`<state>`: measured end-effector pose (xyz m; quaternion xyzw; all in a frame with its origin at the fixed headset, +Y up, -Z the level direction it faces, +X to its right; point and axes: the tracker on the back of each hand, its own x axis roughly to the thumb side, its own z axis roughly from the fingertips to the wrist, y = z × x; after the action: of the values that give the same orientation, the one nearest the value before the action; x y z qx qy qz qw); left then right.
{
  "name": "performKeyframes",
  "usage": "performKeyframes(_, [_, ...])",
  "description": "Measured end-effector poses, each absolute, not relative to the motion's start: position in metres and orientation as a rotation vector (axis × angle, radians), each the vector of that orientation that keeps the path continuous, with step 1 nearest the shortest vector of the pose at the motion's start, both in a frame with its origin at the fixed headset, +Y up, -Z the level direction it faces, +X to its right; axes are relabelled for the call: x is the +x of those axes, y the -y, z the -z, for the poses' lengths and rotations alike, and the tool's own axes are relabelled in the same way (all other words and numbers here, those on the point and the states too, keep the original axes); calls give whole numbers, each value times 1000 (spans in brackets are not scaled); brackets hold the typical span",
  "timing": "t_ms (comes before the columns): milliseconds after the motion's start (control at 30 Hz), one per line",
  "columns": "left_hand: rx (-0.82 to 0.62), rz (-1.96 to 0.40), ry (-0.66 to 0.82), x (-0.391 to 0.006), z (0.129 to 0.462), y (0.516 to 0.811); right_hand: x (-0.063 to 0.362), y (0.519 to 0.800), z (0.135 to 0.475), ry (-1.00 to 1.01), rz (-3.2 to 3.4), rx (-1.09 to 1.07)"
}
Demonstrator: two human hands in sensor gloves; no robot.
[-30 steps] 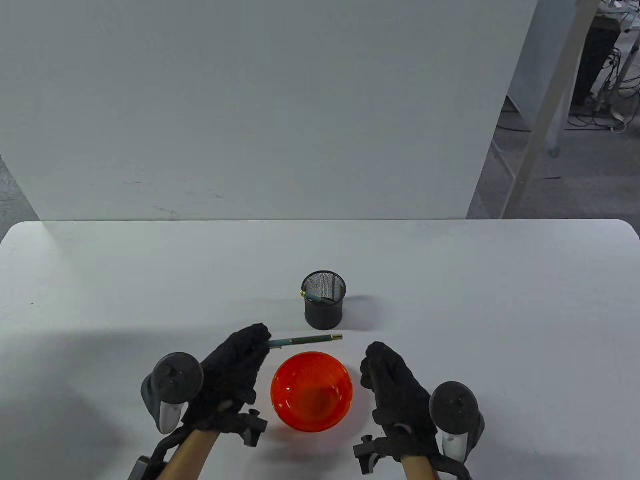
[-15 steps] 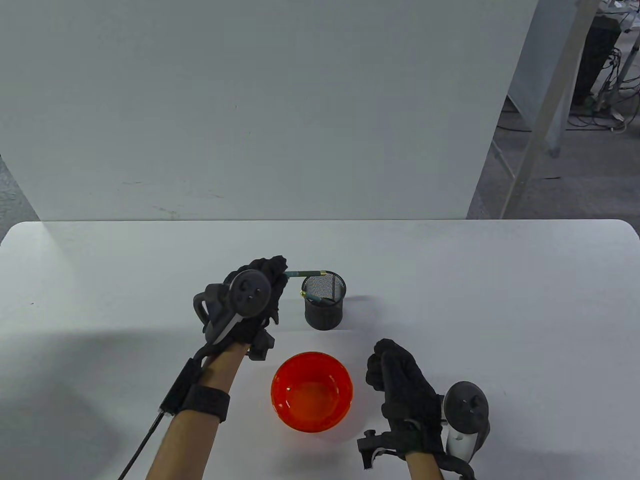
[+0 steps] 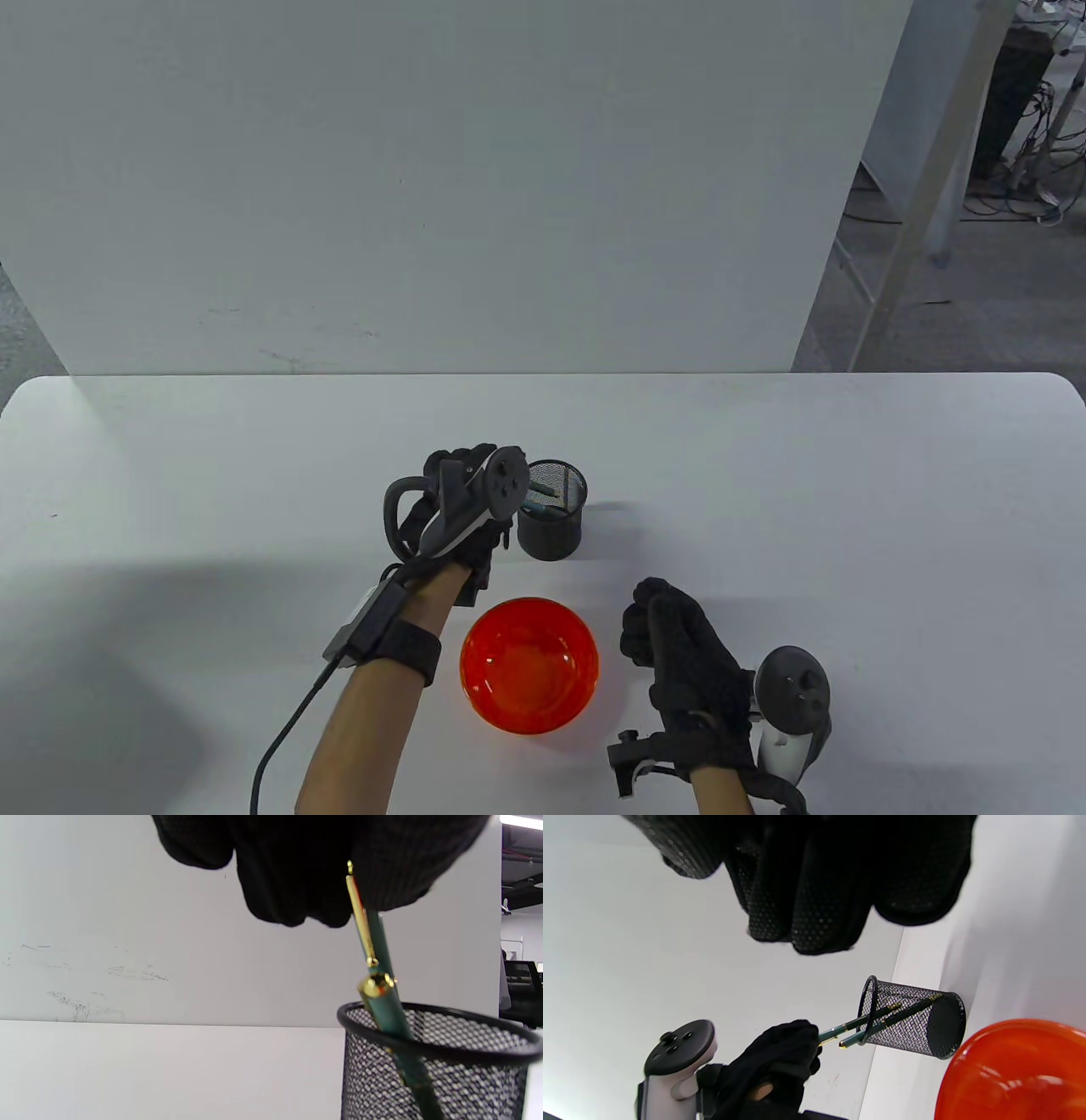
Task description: Assemble fountain pens from components
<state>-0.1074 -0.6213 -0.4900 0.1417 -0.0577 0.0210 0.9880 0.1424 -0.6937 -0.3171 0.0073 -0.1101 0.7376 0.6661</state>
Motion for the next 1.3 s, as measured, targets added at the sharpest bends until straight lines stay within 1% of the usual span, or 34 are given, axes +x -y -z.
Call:
performKeyframes(533, [190,-62,90,-102,501,635,144,694,318,248,-1674,21])
performKeyframes(800, [170,-69,90,-102,500,637,145,693,318,254,-1662,18])
performKeyframes(967, [170,-90,89,-108,497,633,146,694,317,255,-1673,9])
performKeyframes(1100, [209,-126,104,-119,486,625,148,697,319,245,-1707,-18])
performKeyframes(1167, [220,-130,145,-127,474,621,149,700,321,224,-1755,-33])
performKeyframes(1233, [221,-105,204,-136,456,618,150,703,325,190,-1807,-25])
performKeyframes(1300, [147,-83,341,-148,433,618,149,704,327,166,-1861,-14])
